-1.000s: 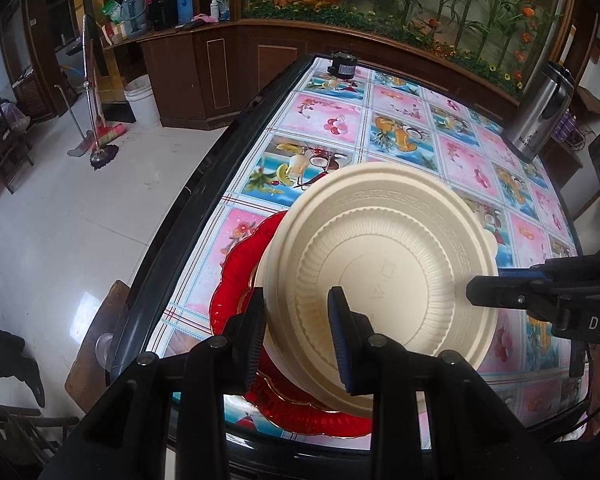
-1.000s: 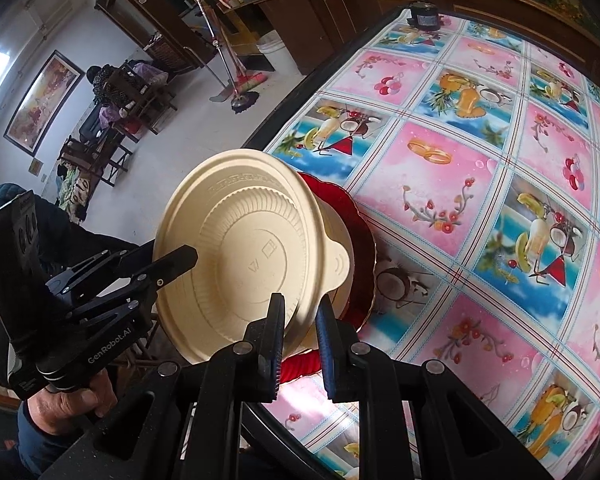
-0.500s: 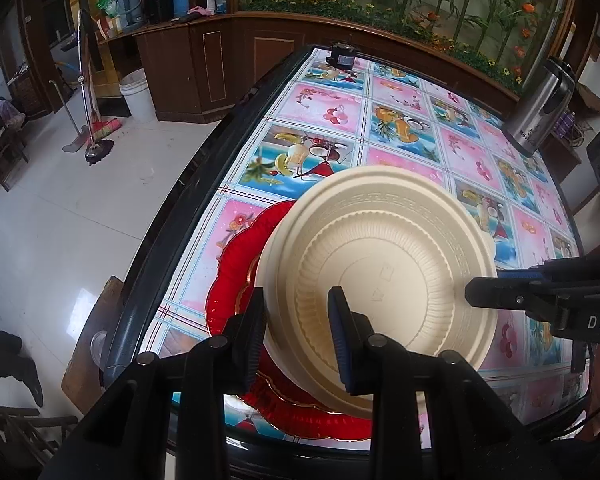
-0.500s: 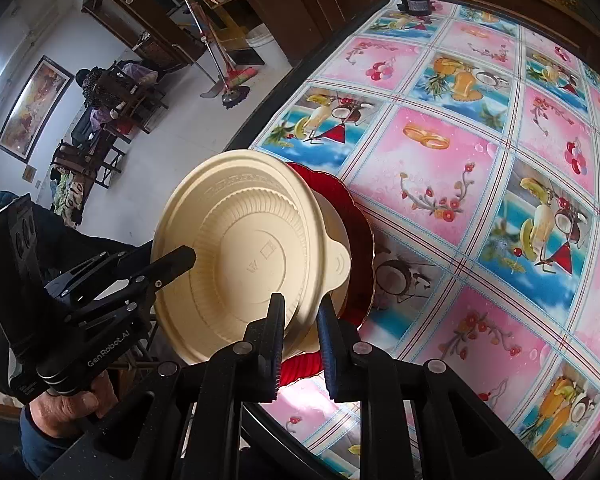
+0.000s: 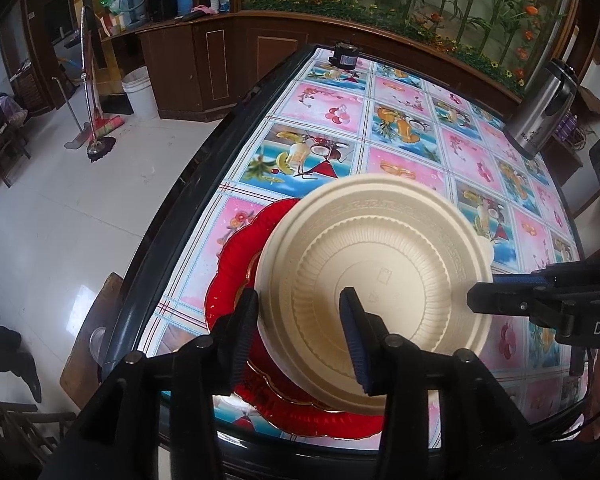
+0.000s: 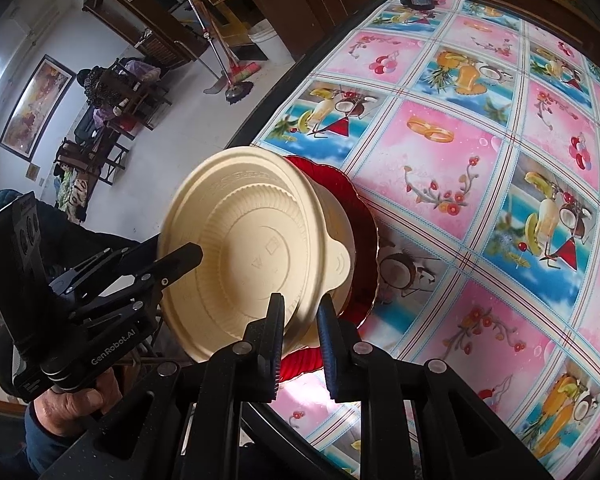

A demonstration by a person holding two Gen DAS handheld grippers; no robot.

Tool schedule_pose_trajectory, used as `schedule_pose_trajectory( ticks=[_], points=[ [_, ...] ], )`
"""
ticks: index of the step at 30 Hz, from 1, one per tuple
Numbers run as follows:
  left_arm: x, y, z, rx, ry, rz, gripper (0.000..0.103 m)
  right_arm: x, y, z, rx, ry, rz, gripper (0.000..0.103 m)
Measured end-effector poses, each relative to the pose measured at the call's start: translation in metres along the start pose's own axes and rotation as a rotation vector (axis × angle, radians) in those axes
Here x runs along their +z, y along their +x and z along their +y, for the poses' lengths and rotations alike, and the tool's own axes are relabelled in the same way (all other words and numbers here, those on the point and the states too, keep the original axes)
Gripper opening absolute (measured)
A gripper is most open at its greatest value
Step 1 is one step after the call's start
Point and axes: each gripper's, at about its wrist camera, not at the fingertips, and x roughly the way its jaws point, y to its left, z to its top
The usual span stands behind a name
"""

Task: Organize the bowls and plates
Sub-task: 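Lower the beige bowl onto the plate stack and open the right tool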

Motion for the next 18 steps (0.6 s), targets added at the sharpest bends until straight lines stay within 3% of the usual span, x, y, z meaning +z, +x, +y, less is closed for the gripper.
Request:
schedule_pose_trajectory(
  ticks=[18],
  points=[
    [-0.008,-0.013,-0.006,0.008,-0.019,-0.015,0.049,-0.011,-0.015,-0.006,0.010,0.012,-0.021,0.020]
  ],
)
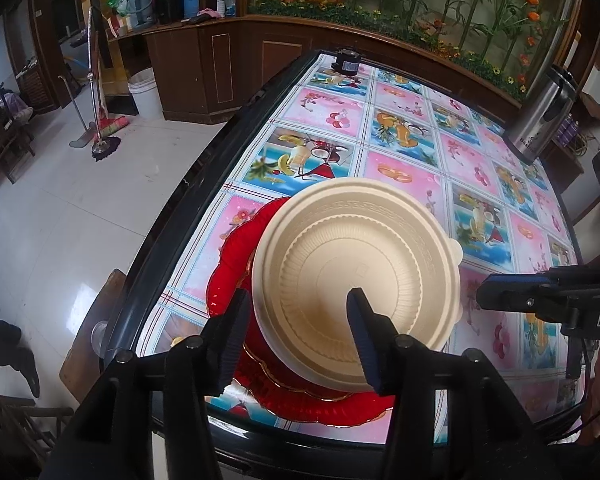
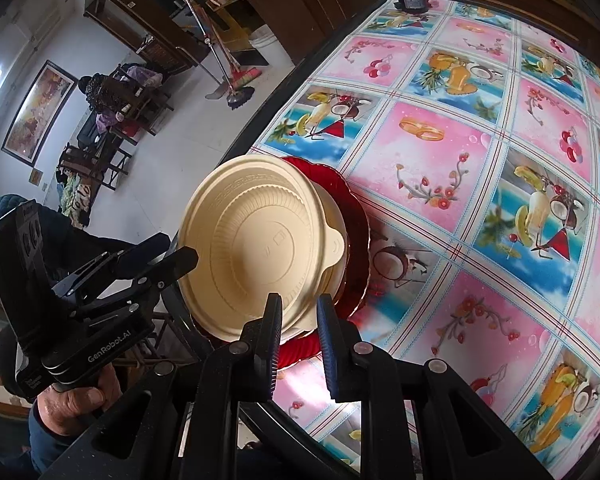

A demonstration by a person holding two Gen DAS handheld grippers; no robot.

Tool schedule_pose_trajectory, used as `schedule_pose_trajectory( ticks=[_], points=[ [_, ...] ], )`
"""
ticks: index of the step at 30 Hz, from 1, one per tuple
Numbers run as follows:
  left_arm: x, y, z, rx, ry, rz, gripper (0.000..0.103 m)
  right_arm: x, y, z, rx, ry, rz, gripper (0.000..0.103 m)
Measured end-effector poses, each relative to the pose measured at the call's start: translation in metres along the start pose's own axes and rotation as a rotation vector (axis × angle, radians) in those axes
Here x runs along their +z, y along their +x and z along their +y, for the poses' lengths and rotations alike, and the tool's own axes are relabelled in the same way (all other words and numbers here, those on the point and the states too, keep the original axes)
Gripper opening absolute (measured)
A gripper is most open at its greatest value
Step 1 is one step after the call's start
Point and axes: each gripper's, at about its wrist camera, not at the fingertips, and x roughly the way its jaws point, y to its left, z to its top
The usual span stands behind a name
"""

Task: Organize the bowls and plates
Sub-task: 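Lower the beige bowl onto the plate stack and open the right tool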

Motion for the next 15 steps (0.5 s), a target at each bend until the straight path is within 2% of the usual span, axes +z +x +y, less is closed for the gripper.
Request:
schedule_pose_trajectory(
  ticks=[15],
  points=[
    [-0.015,-0.015,-0.015,0.023,0.001,-0.011,0.050,-0.015,-0.009,-0.004,0.019,-0.012,0.004,0.020]
  ],
)
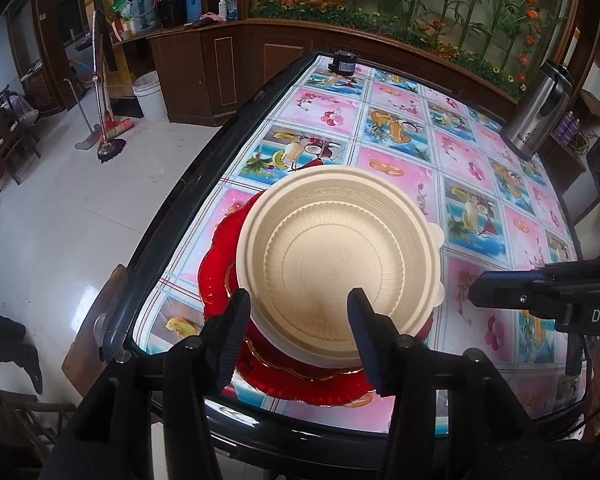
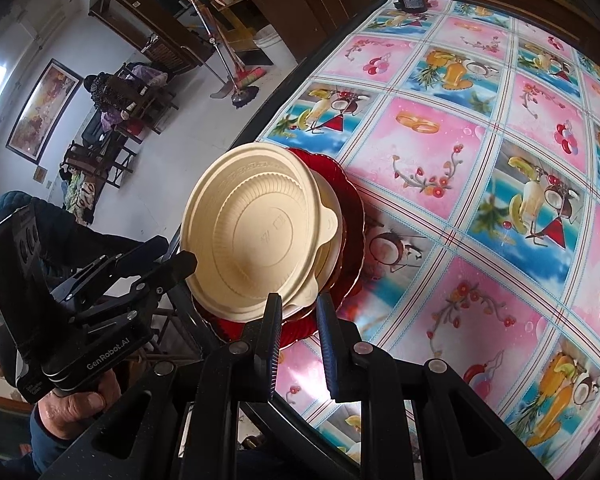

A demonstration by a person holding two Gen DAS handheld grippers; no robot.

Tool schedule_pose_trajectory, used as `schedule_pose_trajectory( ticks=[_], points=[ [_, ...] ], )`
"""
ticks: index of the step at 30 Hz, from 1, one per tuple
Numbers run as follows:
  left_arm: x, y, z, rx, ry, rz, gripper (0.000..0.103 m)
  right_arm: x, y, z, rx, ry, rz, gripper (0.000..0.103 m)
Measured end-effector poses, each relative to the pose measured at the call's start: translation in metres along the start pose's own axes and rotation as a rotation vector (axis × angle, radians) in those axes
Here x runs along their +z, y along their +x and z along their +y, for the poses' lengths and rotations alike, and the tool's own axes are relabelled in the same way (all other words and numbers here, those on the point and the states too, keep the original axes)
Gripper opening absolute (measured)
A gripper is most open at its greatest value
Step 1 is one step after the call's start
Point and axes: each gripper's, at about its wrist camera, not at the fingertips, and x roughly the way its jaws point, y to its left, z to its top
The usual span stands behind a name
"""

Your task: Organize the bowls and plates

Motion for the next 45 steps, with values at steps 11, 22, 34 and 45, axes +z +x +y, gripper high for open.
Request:
schedule_pose_trajectory(
  ticks=[11,22,34,45],
  points=[
    [-0.009,-0.012,-0.006,0.026,-0.006,-0.016,0.054,-0.007,0.000,0.005,0.018,-0.034,0.012,0.020],
    [-0.016,-0.018,-0.006,0.041,-0.014,-0.016,0.054,-0.010,0.003,0.008,0.029,-0.055,0.023,0.020],
    [-0.023,-0.024,0.007,0.046,-0.058,-0.026,0.054,-0.013,0.001,-0.004,0.032,-0.016,0.011,0.020],
    [-0.031,-0.019,0.065,0.044,-0.219,0.000,0.060,-0.012,-0.002,-0.053,0.000,0.121,-0.019,0.028]
  ],
)
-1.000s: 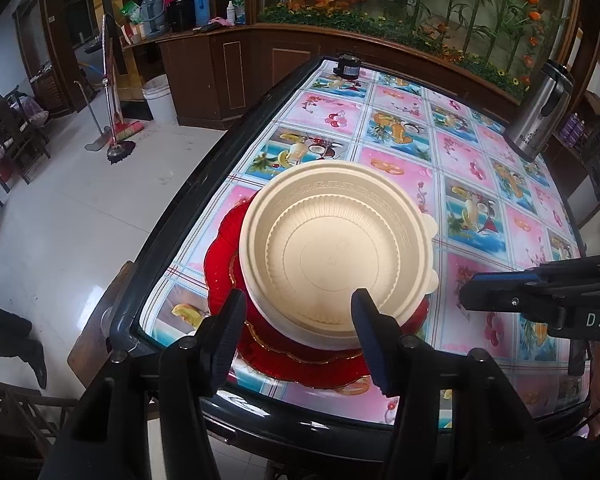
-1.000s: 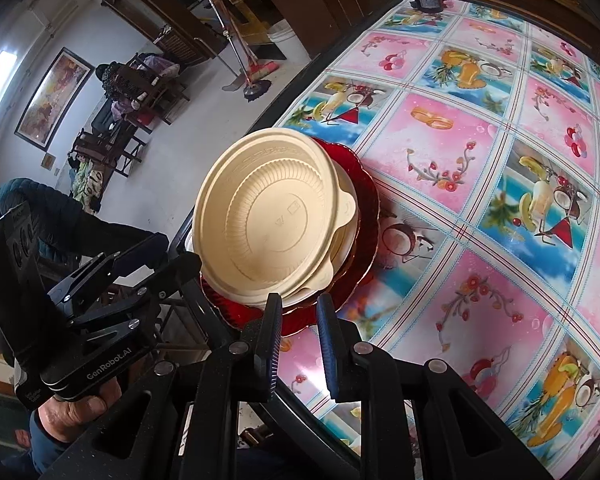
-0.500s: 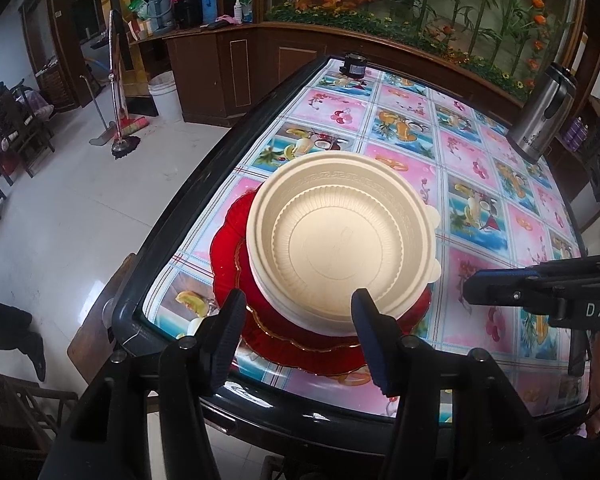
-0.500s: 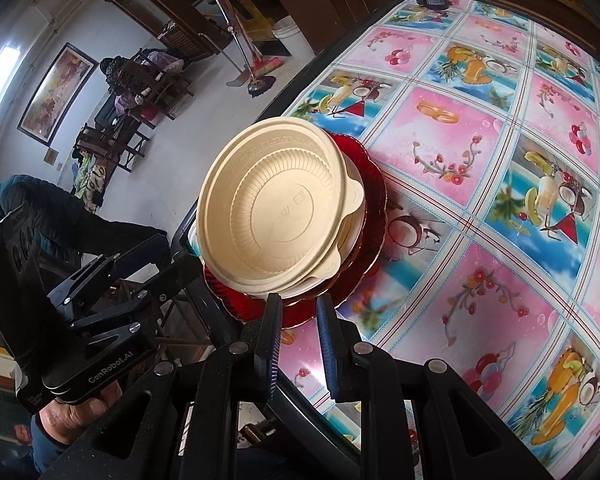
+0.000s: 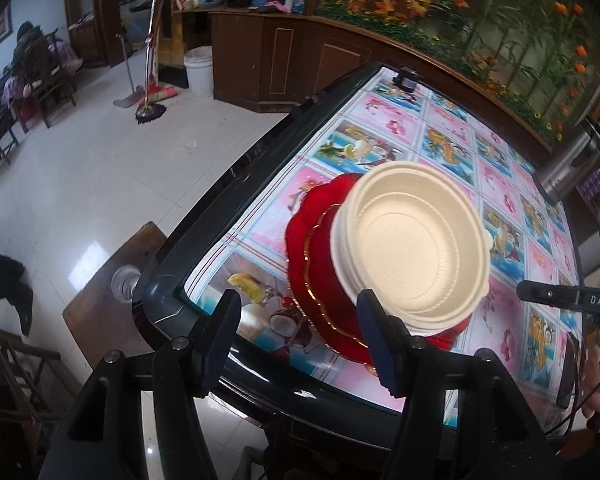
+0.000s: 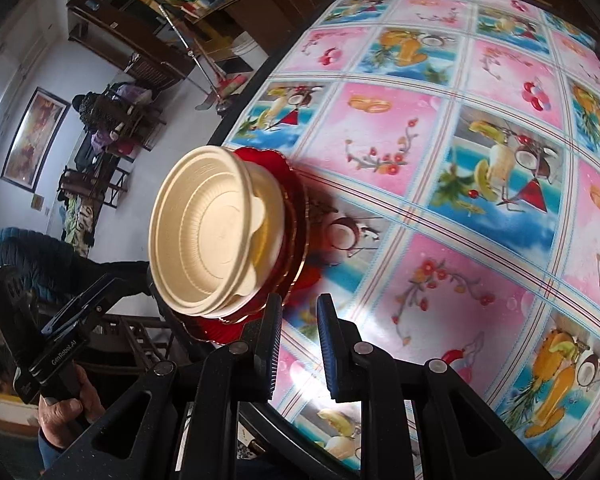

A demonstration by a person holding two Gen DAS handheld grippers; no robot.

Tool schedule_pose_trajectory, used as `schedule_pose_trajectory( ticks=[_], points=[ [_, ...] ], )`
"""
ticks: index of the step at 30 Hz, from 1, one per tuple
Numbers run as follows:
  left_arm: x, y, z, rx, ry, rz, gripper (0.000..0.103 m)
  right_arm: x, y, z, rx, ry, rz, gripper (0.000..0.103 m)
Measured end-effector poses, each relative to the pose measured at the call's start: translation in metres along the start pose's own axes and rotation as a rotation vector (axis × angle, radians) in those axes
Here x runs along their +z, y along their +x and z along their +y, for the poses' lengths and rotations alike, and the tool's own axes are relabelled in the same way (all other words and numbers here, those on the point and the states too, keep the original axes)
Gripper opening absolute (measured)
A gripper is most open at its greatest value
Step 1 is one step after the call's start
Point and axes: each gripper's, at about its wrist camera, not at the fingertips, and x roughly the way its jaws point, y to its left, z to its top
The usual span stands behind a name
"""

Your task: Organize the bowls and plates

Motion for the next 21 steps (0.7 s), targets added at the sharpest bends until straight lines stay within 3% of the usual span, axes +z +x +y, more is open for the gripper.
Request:
schedule_pose_trajectory(
  ticks=[2,5,11,21],
  points=[
    [-0.001,0.003,0.006,-0.001,-0.017,0.008,0.064,0.000,0.002,-0.008,-0.005,0.023,0.001,0.034],
    [-0.006,0.007,0.013,-0.016,-0.042,0.021,0.074,-0.001,0.004,-0.021,-0.014,0.053,0.011,0.034],
    [-0.010,0.013,0.026,-0.022,-0.079,0.048,0.082,0.000,0.010,-0.031,-0.019,0.074,0.025,0.034],
    [-0.012,0.015,0.049,-0.062,-0.145,0.058,0.084,0.011,0.021,-0.023,-0.016,0.062,0.017,0.034]
  ],
)
